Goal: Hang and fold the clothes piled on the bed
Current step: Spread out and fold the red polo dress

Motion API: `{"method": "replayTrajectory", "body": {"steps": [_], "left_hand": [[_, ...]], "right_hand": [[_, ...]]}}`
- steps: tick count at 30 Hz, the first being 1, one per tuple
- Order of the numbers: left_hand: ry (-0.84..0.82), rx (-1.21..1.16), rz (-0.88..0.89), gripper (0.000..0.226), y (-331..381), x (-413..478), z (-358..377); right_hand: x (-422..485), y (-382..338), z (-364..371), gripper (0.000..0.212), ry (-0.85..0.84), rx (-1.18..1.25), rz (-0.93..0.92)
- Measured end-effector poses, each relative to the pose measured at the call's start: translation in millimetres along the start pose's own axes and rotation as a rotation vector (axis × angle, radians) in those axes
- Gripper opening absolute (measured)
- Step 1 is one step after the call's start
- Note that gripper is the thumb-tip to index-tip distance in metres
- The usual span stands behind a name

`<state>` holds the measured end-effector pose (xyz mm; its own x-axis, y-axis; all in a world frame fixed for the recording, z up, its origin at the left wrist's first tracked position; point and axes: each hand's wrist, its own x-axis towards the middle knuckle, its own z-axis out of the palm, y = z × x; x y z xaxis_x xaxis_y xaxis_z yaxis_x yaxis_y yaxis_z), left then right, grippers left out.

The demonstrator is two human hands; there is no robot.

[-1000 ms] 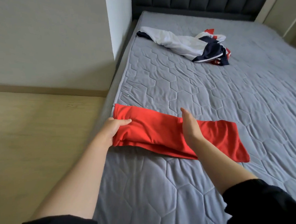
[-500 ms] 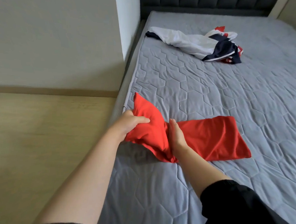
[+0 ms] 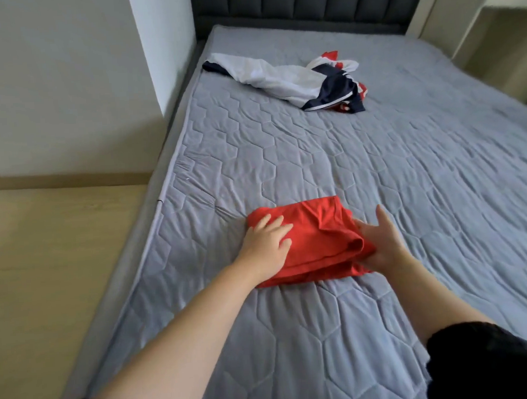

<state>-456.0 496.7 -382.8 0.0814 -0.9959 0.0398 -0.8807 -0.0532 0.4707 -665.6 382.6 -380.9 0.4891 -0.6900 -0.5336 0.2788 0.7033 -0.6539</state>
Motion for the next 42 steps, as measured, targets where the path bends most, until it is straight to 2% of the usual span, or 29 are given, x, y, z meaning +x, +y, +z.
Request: {"method": "replayTrajectory", "body": {"steps": [2, 5, 7, 9, 11, 13, 16, 20, 22, 26, 29, 31, 34, 36, 38, 42], "left_hand": [[-0.121, 0.142, -0.022, 0.053, -5, -2, 20], [-0.112, 0.225, -0.035, 0.057, -3, 2, 31], [-0.093, 0.262, -0.034, 0.058, 1, 5, 32], [-0.054, 0.271, -0.042, 0.059, 5, 9, 32], [-0.043, 0.269, -0.047, 0.059, 8, 13, 34], [-0.095, 0.299, -0.051, 0.060, 13, 15, 39], [-0.152, 0.344, -0.047, 0.061, 16, 16, 48], [-0.093, 0.257, -0.071, 0.060, 12, 35, 35], [-0.101, 0.270, -0.079, 0.061, 11, 42, 32], [-0.125, 0.327, -0.063, 0.067, 14, 38, 45], [-0.098, 0.337, -0.065, 0.068, 11, 33, 51], [-0.102, 0.340, -0.065, 0.069, 9, 34, 52], [-0.116, 0.365, -0.068, 0.070, 11, 34, 53], [-0.122, 0.379, -0.068, 0.070, 11, 33, 53], [-0.118, 0.378, -0.063, 0.071, 11, 32, 53], [-0.105, 0.376, 0.003, 0.073, 10, 29, 55]], "right_hand": [[-5, -4, 8, 0.067, 0.008, -0.154, 0.023], [-7, -6, 26, 0.016, 0.128, -0.586, -0.021], [-2, -7, 29, 0.041, 0.265, -0.797, -0.209], [0, -8, 26, 0.049, 0.290, -0.708, -0.337], [4, -5, 13, 0.051, 0.337, -0.664, -0.357], [6, 2, -2, 0.049, 0.427, -0.815, -0.278], [9, 7, -10, 0.041, 0.474, -0.987, -0.208], [16, -4, -1, 0.017, 0.538, -1.176, -0.372], [19, -9, 3, 0.006, 0.572, -1.289, -0.394], [31, -21, 13, 0.041, 0.525, -1.409, -0.183], [38, -20, 18, 0.046, 0.465, -1.536, -0.116], [39, -18, 22, 0.042, 0.514, -1.622, -0.206], [34, -10, 31, 0.035, 0.650, -1.726, -0.457], [34, -3, 36, 0.029, 0.670, -1.672, -0.546], [34, -1, 35, 0.025, 0.676, -1.515, -0.562], [38, -21, 10, 0.028, 0.694, -1.382, -0.368]]}}
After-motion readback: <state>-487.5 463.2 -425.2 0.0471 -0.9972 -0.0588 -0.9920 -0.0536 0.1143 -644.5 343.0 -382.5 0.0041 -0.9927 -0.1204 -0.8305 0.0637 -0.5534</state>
